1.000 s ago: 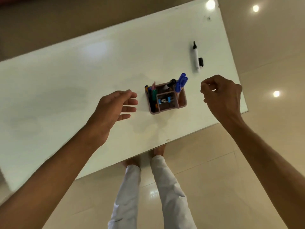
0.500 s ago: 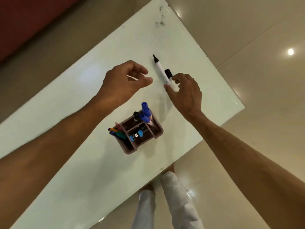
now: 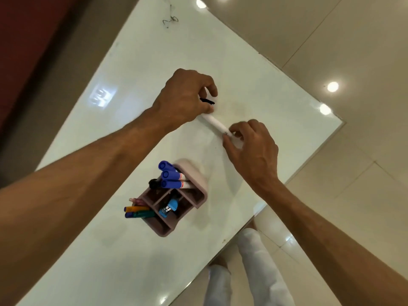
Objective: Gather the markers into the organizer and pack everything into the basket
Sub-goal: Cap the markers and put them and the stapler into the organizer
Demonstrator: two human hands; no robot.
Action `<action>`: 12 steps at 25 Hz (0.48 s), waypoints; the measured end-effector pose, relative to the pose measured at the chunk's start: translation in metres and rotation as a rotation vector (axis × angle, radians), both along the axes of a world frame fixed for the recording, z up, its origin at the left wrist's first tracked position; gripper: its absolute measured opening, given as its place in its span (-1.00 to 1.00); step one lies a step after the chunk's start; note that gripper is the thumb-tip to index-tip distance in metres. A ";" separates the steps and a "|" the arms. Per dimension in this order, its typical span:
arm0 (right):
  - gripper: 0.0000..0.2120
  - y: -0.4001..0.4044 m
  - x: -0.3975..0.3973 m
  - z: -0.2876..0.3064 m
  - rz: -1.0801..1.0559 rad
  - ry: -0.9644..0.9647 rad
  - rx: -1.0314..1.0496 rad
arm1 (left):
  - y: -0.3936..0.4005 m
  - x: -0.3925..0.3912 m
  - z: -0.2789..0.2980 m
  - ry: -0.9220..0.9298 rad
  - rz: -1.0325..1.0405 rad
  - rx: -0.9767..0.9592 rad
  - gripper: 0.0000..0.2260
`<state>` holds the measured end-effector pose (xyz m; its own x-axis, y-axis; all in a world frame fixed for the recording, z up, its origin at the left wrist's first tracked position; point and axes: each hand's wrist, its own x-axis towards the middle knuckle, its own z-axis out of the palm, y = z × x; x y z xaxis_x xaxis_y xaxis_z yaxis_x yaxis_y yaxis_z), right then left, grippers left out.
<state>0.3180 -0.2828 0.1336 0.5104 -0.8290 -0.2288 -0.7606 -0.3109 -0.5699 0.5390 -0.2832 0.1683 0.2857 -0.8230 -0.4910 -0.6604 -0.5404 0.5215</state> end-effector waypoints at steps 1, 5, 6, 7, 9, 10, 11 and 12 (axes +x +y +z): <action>-0.79 0.000 -0.019 0.004 0.007 0.012 0.013 | -0.003 0.000 -0.002 -0.011 -0.019 0.008 -0.76; -0.79 -0.005 -0.103 0.031 -0.006 -0.039 0.069 | -0.010 0.004 -0.006 -0.072 -0.140 0.059 -0.77; -0.79 -0.007 -0.121 0.041 -0.031 -0.061 0.075 | -0.008 0.004 -0.007 -0.073 -0.143 0.049 -0.78; -0.79 -0.008 -0.136 0.052 -0.074 -0.084 0.088 | -0.004 0.004 -0.007 -0.054 -0.113 0.025 -0.79; -0.81 -0.009 -0.158 0.077 -0.199 -0.140 0.146 | 0.007 0.000 -0.003 0.069 0.053 -0.026 -0.80; -0.83 -0.010 -0.164 0.089 -0.256 -0.169 0.178 | 0.012 -0.002 0.001 0.151 0.140 -0.031 -0.80; -0.84 -0.011 -0.166 0.100 -0.291 -0.194 0.206 | 0.017 -0.004 0.007 0.238 0.200 -0.019 -0.80; -0.83 -0.012 -0.165 0.110 -0.302 -0.215 0.225 | 0.024 -0.007 0.015 0.338 0.240 -0.008 -0.80</action>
